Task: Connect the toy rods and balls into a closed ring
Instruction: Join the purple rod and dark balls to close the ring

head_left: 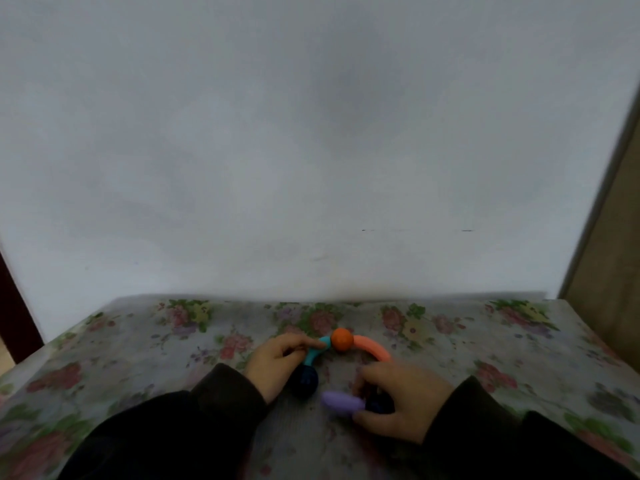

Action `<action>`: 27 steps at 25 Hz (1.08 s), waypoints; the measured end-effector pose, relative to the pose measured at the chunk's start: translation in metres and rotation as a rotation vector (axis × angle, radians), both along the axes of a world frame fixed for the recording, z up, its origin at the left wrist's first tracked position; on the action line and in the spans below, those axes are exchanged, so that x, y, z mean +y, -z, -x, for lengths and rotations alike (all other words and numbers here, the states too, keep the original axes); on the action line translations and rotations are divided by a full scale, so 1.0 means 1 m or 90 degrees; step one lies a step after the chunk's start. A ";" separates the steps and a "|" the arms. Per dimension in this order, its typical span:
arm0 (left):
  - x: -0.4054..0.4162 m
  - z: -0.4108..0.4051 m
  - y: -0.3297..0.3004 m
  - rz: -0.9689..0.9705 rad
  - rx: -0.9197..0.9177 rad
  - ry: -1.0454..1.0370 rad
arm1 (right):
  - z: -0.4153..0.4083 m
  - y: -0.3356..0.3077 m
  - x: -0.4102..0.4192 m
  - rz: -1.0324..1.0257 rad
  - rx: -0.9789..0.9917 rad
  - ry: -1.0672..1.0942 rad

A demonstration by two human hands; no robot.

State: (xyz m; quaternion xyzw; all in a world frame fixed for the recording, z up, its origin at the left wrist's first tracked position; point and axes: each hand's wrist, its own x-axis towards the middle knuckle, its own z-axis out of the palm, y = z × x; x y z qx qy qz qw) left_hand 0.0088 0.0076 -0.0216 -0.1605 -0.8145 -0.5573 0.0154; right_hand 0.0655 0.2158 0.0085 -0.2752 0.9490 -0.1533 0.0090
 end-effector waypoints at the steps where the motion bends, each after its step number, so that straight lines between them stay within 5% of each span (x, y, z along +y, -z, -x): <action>1: 0.000 0.000 0.000 0.000 -0.004 -0.002 | 0.002 0.002 0.001 0.001 0.017 0.018; 27: -0.001 0.000 0.001 0.029 0.010 -0.003 | 0.011 0.020 0.000 -0.009 0.120 0.046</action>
